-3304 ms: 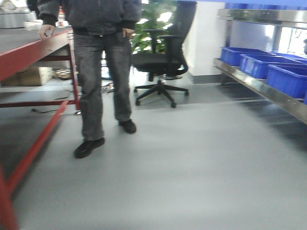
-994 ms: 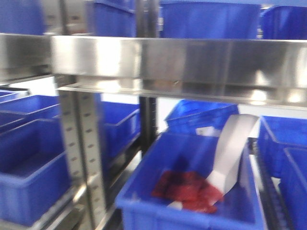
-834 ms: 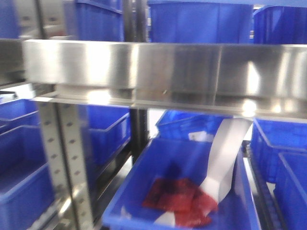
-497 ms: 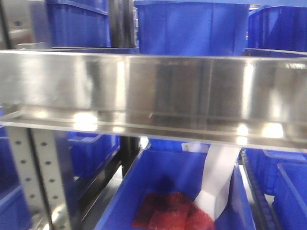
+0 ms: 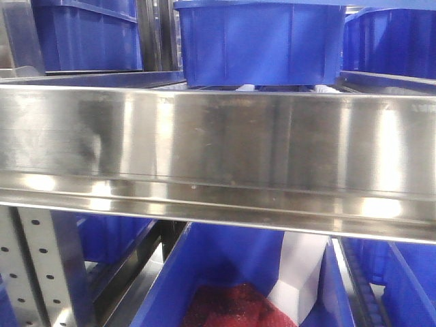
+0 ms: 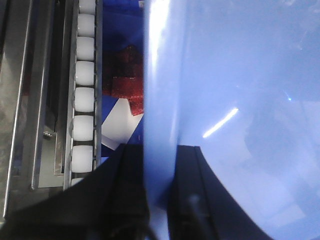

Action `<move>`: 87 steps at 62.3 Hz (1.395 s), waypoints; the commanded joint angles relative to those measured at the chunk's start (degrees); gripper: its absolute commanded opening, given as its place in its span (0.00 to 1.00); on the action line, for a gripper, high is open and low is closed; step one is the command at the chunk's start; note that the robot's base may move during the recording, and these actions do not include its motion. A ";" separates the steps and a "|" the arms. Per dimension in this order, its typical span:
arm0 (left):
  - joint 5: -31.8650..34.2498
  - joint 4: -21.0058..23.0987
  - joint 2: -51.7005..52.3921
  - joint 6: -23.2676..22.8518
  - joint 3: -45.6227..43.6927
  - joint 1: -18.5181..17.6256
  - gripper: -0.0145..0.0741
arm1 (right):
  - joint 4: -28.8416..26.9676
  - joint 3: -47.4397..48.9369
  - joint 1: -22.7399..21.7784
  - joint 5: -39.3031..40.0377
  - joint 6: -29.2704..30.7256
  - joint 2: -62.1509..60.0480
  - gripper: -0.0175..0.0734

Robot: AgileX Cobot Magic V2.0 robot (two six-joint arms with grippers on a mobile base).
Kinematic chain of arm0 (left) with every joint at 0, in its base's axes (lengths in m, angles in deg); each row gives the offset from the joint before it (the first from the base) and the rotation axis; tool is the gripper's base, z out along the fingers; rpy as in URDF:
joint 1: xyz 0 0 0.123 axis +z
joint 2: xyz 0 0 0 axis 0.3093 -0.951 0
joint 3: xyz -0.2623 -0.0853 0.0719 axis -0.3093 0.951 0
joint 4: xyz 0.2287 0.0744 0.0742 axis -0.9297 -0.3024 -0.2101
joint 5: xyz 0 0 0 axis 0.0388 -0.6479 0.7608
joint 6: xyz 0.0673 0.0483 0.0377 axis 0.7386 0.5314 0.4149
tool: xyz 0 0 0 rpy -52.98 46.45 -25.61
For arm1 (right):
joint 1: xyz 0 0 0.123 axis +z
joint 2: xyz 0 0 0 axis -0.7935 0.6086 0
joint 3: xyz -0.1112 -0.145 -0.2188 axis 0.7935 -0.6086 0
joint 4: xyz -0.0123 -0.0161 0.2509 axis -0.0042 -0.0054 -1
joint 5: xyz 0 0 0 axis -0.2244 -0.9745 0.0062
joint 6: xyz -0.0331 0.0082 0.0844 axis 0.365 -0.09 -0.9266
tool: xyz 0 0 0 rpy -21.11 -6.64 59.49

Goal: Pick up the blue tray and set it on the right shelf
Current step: 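Hold the tray while the base approaches the steel shelf with blue bins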

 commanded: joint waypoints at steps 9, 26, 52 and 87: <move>-3.83 1.36 1.75 0.44 -1.33 -0.29 0.11 | 0.00 1.54 -0.16 3.36 1.30 -1.36 0.27; -3.83 1.36 1.75 0.44 -1.33 -0.29 0.11 | 0.00 1.54 -0.16 3.36 1.30 -1.36 0.27; -3.68 1.36 1.75 0.44 -1.33 -0.29 0.11 | 0.00 1.54 -0.16 3.36 1.30 -1.36 0.27; 5.77 0.80 -10.29 3.39 -4.43 3.52 0.11 | 0.05 4.48 -0.42 7.15 1.30 7.06 0.27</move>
